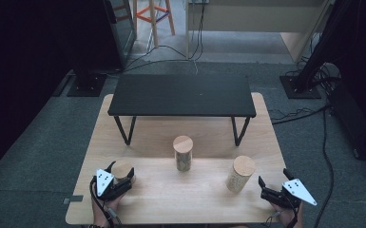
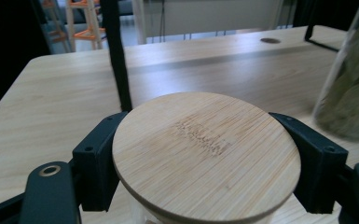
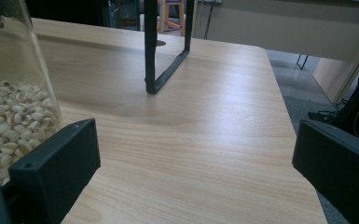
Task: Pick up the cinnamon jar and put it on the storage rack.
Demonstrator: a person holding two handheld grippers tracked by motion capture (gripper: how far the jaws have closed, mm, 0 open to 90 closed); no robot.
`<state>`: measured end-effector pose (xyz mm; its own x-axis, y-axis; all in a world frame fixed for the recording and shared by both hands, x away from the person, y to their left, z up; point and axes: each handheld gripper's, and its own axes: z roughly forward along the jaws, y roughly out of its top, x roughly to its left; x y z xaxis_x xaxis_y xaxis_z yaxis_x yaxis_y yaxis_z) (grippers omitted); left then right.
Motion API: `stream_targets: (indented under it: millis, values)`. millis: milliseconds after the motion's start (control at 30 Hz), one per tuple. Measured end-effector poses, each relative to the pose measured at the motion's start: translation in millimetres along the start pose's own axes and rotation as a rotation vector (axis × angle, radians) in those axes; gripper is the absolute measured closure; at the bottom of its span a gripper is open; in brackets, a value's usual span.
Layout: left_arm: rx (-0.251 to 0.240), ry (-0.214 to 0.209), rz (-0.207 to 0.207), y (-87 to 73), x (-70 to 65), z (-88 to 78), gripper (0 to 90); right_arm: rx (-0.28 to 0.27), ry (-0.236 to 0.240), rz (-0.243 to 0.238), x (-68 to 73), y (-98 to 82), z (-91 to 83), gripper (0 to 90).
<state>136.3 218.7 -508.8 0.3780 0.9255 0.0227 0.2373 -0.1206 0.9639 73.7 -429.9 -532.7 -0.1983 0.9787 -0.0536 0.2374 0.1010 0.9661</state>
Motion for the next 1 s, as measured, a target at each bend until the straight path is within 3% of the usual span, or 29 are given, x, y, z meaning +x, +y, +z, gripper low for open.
stream_targets:
  millis: [300, 533, 733, 933, 1000]
  values:
    - [-0.004, 0.002, 0.03, 24.3, -7.1, 0.3, 23.5, -0.003, 0.005, 0.004, -1.4, -0.4, -0.2, 0.4]
    - [-0.013, -0.008, 0.027, 42.0, -10.3, 1.4, 23.5, -0.005, 0.008, 0.004, -2.0, -0.8, -0.5, 0.4]
    - [-0.033, -0.02, 0.0, 56.0, -9.2, 1.6, 23.5, -0.002, 0.007, 0.001, -1.2, -0.4, -0.3, 0.4]
    - [-0.04, -0.026, 0.011, 72.9, -10.5, 2.3, 23.5, -0.002, 0.009, -0.001, -1.4, -0.5, -0.5, 0.4]
    - [-0.047, -0.018, 0.037, 79.6, -14.6, 2.9, 23.5, -0.003, 0.01, 0.0, -1.6, -0.5, -0.5, 0.4]
